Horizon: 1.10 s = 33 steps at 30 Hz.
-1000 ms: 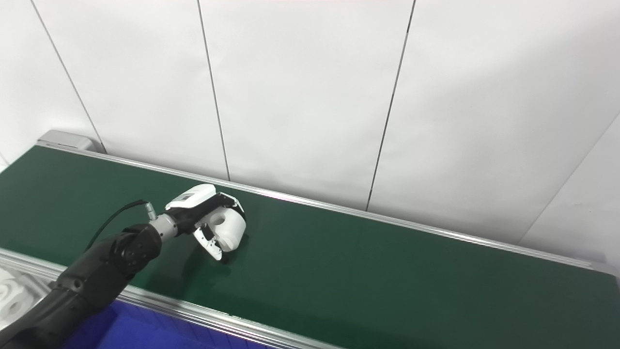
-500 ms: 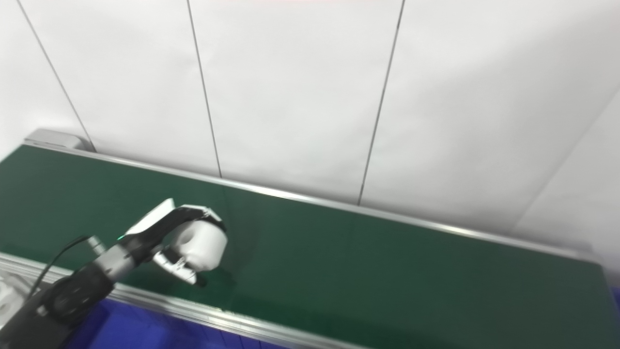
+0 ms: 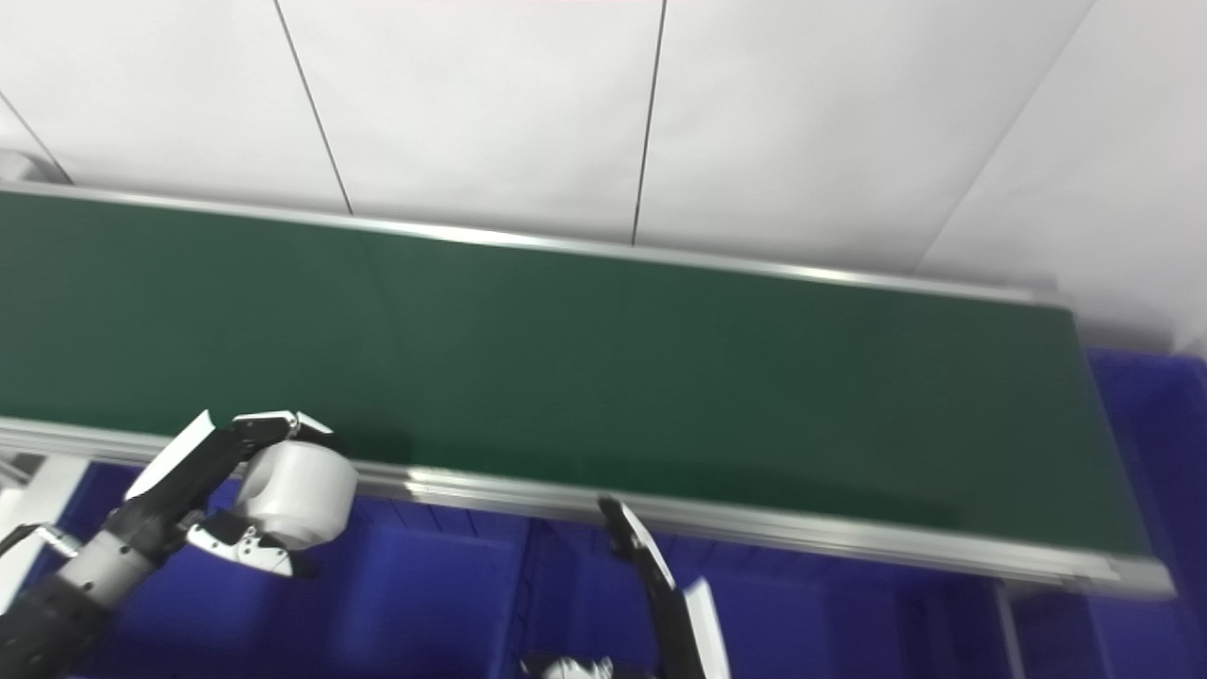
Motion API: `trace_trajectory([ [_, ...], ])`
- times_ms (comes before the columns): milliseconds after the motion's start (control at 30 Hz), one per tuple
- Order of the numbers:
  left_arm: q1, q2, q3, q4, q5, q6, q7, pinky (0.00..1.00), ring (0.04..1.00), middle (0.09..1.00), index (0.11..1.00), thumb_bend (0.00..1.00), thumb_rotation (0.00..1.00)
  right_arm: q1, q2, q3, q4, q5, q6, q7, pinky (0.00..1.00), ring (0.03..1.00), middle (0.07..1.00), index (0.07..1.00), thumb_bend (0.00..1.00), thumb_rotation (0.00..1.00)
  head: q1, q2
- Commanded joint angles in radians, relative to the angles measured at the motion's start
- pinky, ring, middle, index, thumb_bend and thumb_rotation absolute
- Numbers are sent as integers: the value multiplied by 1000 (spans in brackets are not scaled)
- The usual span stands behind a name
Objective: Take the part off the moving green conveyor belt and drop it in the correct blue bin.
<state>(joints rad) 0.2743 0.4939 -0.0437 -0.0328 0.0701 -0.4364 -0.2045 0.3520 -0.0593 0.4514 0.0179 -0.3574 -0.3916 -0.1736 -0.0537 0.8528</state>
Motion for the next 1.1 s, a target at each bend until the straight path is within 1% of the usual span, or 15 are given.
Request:
trace_trajectory([
  [0,11,-3,-8,-33,12,-33,11,351,376,478,553,495,0,6,24,-5,-51,-3,19,23,815,882,914,915,842,329,2,9],
  [67,17,-8,-28,-18,11,-33,3,349,374,479,554,495,0,8,31,-12,-61,4,27,34,819,888,919,917,847,335,4,16],
  [200,25,-12,-65,8,2,-33,-20,413,409,489,539,499,0,10,43,-24,-72,1,29,49,817,887,917,917,862,366,5,27],
  [267,36,-9,-77,14,-6,-33,-36,415,408,491,541,499,0,12,49,-28,-77,5,29,56,821,892,920,920,876,409,6,32],
  [367,43,-4,-101,25,13,-33,-52,439,414,490,544,498,0,11,56,-33,-76,13,23,66,814,896,924,922,909,520,12,33],
  [467,45,-3,-118,40,34,-33,-67,461,420,495,544,497,0,8,65,-39,-72,8,26,70,801,893,924,921,946,659,18,33],
  [500,46,-5,-123,43,55,-33,-59,463,421,495,544,497,0,6,68,-40,-71,8,26,71,802,894,925,921,947,665,24,32],
  [567,46,-9,-132,49,85,-33,-53,476,427,499,537,498,0,4,70,-44,-69,-1,25,74,811,892,922,918,965,734,27,33],
  [633,42,-15,-135,56,102,-32,-52,485,433,500,530,499,0,2,72,-48,-68,-8,20,76,817,891,920,918,964,770,29,33],
  [833,37,-36,-116,57,212,-15,-16,484,432,504,529,499,0,8,76,-53,-75,-23,20,78,805,886,914,912,949,794,41,33],
  [900,42,-42,-111,41,251,29,-13,488,433,506,527,499,0,13,78,-54,-76,-24,18,77,804,884,910,909,948,794,43,33],
  [967,43,-47,-108,35,277,47,-12,505,434,506,528,499,0,17,79,-54,-81,-23,21,81,801,883,909,908,953,796,46,35],
  [1000,44,-49,-107,36,284,48,-10,529,517,495,527,507,0,19,79,-53,-83,-23,23,83,803,885,912,910,949,796,46,35],
  [1033,45,-53,-105,33,288,61,-11,544,569,488,526,512,0,22,78,-52,-85,-21,22,85,805,887,914,911,946,795,50,35],
  [1067,47,-55,-103,31,290,70,-12,548,604,607,511,511,48,24,78,-51,-87,-20,21,87,807,888,915,913,942,796,50,35],
])
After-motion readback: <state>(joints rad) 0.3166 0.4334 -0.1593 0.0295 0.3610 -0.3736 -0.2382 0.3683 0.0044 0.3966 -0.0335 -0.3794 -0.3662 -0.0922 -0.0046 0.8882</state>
